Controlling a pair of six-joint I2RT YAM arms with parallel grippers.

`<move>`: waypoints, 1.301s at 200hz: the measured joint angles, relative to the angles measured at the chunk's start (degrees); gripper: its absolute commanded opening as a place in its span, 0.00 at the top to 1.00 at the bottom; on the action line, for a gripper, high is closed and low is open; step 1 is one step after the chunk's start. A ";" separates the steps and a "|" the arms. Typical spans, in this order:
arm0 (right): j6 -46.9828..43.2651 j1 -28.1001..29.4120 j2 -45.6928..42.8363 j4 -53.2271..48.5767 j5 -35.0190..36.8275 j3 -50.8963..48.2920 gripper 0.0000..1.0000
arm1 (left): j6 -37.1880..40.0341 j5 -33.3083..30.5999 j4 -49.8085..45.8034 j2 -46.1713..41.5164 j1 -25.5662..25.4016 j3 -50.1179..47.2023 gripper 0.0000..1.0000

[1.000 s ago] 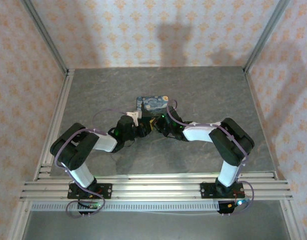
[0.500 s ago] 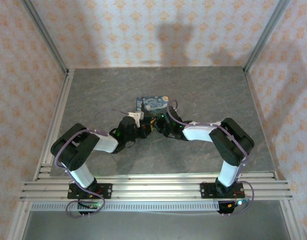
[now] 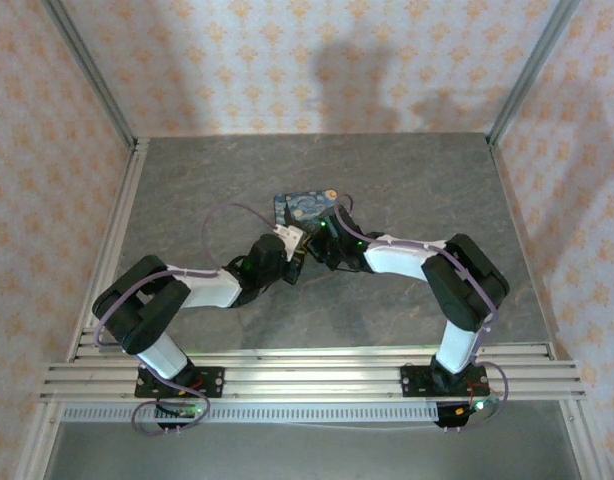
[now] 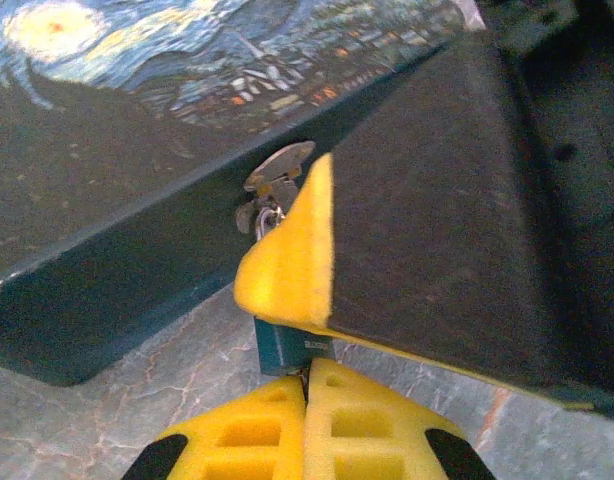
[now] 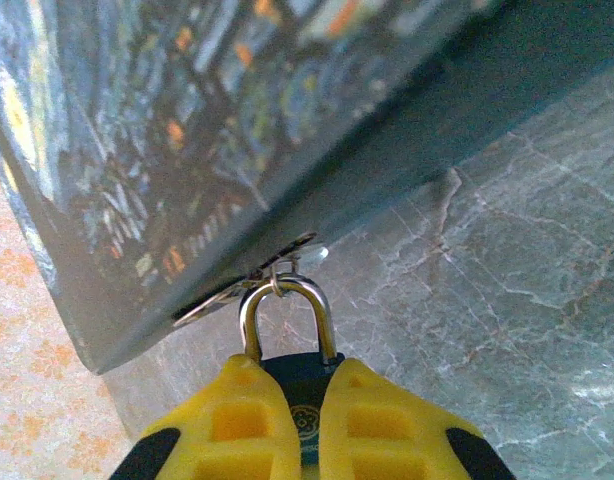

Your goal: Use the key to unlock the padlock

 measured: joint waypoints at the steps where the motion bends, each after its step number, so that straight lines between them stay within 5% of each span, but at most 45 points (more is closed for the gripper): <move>1: 0.00 -0.02 0.00 -0.09 -0.07 0.02 1.00 | 0.26 -0.15 -0.02 0.00 -0.09 0.00 1.00; 70: -1.79 -1.22 -0.15 -4.50 -2.67 2.03 1.00 | 9.66 -8.20 0.48 0.17 -3.82 -0.13 1.00; 91: -2.43 -1.22 -0.52 -5.31 -2.19 2.05 0.87 | 9.31 -8.07 1.46 0.35 -3.87 -0.50 1.00; 154: -4.59 -1.20 -4.61 -7.65 -0.39 2.05 0.64 | 4.66 -3.26 3.32 1.14 0.07 -2.78 1.00; 260: -4.87 -1.75 -10.75 -6.69 1.60 -1.66 0.61 | -0.33 6.51 3.43 1.14 5.01 -3.10 1.00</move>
